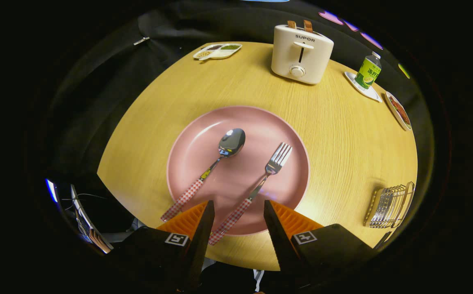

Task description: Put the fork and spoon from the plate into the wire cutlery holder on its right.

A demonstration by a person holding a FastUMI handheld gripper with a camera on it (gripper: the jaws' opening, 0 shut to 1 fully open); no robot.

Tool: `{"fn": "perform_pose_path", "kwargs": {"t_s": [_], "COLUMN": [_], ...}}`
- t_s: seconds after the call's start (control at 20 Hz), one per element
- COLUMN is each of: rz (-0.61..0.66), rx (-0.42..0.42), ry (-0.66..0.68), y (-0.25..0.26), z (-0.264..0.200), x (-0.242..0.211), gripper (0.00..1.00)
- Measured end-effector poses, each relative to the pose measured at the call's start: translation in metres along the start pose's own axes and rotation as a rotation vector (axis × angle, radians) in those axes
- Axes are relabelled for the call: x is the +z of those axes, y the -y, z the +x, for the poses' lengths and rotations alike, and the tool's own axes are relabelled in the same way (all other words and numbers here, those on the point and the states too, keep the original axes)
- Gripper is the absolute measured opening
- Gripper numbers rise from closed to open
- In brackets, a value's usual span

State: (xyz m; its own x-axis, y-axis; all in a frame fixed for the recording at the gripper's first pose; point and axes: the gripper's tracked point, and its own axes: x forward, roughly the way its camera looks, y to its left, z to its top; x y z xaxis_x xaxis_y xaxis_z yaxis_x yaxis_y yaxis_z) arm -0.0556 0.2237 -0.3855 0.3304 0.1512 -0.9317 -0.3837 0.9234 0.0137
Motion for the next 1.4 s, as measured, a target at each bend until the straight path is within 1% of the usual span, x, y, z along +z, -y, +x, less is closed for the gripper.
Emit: {"fn": "perform_pose_path", "kwargs": {"t_s": [0.1,0.2,0.25,0.45,0.5,0.55,0.6,0.65,0.75,0.9,1.15,1.3,1.4], "rz": [0.030,0.042,0.048,0.076,0.089,0.110,0.143,0.181,0.245,0.294,0.250,0.206,0.181], "rx": [-0.003,-0.014,-0.015,-0.033,-0.039,-0.051,-0.030,0.008,0.062,0.087,0.135,0.191,0.234], "ry": [-0.029,-0.050,-0.064,-0.095,-0.103,-0.119,-0.135,-0.157,-0.175,-0.183,-0.136,-0.110,-0.065], "y": [0.000,0.002,0.001,0.006,0.011,0.016,0.016,0.013,0.012,0.017,0.023,0.027,0.034], "z": [0.008,0.013,0.015,0.016,0.014,0.013,0.014,0.012,0.009,0.003,-0.029,-0.065,-0.092], "x": [-0.004,-0.005,-0.006,-0.007,-0.009,-0.010,-0.012,-0.013,-0.011,-0.008,0.004,0.008,0.013], "gripper": [0.76,0.69,0.58,0.38,0.36,0.28,0.22,0.16,0.13,0.09,0.09,0.09,0.09]}}
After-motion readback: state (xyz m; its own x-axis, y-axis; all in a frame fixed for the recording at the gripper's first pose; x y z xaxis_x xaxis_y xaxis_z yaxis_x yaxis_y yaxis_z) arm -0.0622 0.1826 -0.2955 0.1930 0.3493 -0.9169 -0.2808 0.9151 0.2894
